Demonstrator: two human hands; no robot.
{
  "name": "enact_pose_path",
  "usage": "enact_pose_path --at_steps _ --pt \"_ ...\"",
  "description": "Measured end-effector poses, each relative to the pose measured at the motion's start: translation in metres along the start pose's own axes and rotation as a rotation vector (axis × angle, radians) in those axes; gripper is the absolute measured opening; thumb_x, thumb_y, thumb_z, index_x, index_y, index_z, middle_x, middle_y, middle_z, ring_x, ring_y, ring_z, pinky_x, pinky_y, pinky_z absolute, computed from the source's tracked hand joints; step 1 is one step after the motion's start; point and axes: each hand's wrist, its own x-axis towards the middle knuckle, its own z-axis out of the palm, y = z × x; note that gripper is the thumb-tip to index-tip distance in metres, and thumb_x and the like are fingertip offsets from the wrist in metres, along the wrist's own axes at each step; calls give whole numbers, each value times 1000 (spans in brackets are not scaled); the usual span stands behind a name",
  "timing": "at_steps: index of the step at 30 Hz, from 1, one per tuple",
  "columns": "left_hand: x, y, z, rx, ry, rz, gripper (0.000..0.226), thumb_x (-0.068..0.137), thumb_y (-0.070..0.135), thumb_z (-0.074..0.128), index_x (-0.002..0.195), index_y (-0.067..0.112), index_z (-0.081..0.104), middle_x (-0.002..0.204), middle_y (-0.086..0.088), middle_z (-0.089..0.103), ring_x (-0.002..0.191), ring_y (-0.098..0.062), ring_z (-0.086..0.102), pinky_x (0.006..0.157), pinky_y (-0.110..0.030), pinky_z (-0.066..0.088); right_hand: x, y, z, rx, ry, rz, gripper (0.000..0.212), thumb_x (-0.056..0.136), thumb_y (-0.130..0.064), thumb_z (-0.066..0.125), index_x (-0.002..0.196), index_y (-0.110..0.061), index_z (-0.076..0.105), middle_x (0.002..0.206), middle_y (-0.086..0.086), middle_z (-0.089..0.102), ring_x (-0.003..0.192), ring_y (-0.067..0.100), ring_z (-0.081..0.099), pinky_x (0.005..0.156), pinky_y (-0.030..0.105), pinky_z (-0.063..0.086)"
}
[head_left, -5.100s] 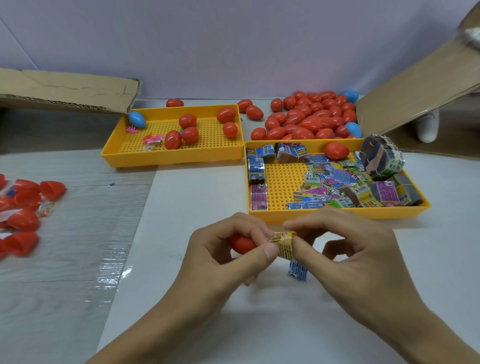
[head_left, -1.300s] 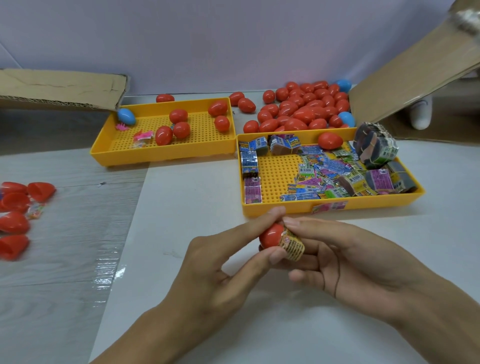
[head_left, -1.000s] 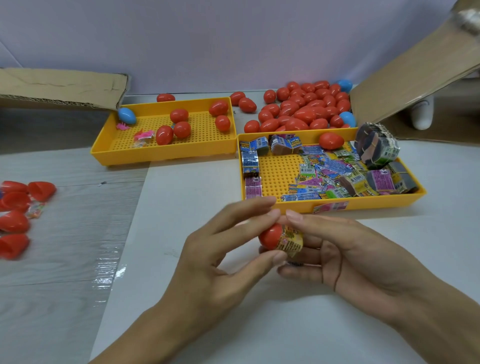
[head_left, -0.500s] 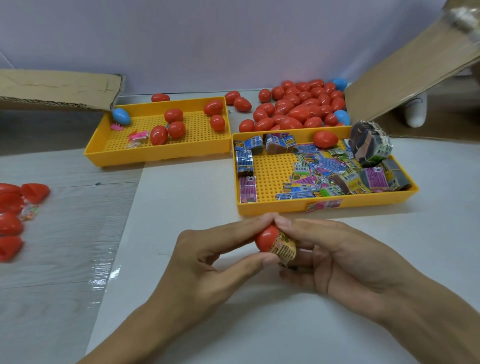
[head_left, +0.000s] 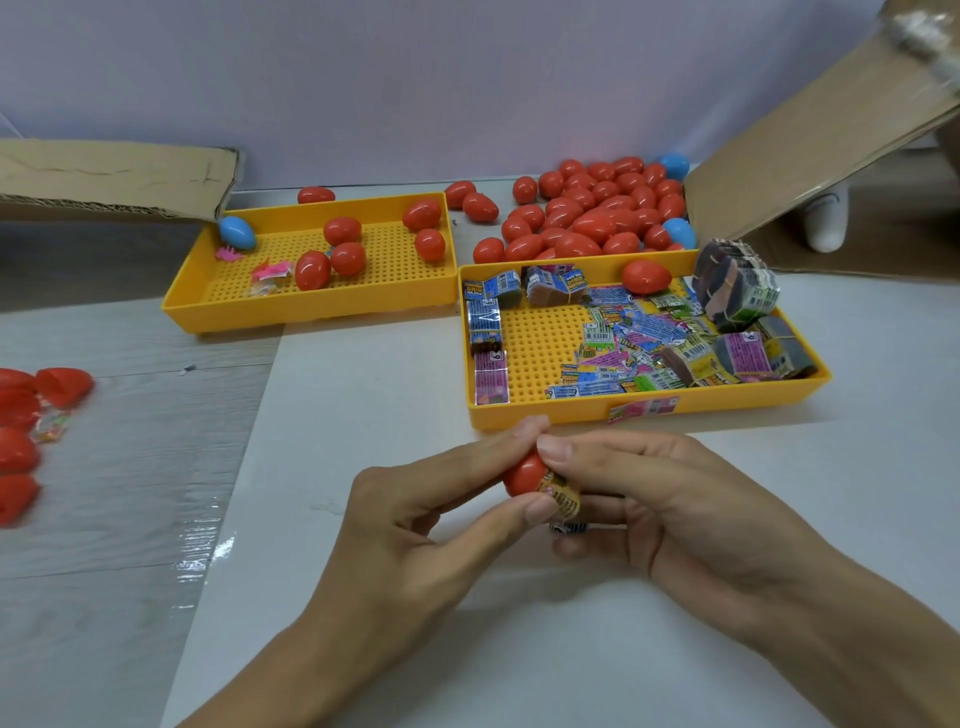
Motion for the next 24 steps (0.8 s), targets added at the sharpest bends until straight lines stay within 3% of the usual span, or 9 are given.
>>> enact_pose_path --at_steps 7,12,14,17,20,24 --pt "-1 -1 2 -44 -16 -59 41 81 23 71 122 22 67 125 14 68 119 -12 64 101 -23 49 4 1 1 28 3 3 28 67 -30 76 85 -8 80 81 11 74 66 14 70 57 24 56" --pt "2 1 1 -156 57 -74 39 79 19 73 118 22 72 119 7 72 113 -13 68 94 -22 52 2 -5 2 27 -24 39 35 71 -41 74 93 -13 79 90 15 75 80 25 74 54 28 58" --pt "4 1 -2 -214 63 -96 42 79 17 73 121 18 71 121 2 72 116 -16 67 94 -23 53 1 -6 2 -18 -9 10 34 70 -37 75 90 -10 78 87 18 74 76 25 74 52 27 56" --pt "6 2 -4 -285 93 -144 42 79 27 74 122 28 71 121 -1 72 115 -19 67 91 -28 55 1 -4 0 -116 48 -238 22 70 -23 82 89 -11 78 86 14 75 75 22 73 55 24 55" --pt "8 5 -4 -315 118 -187 36 79 41 76 113 28 75 111 -4 75 101 -23 73 82 -32 59 0 0 -4 -403 170 -572 26 71 -21 83 97 -23 75 92 1 76 86 17 73 67 25 58" --pt "6 3 -5 -287 108 -190 31 79 26 73 109 22 75 104 -8 76 93 -28 74 78 -33 59 2 6 -5 -770 158 -864 35 78 -10 77 110 -25 71 104 -7 70 98 22 68 75 28 57"
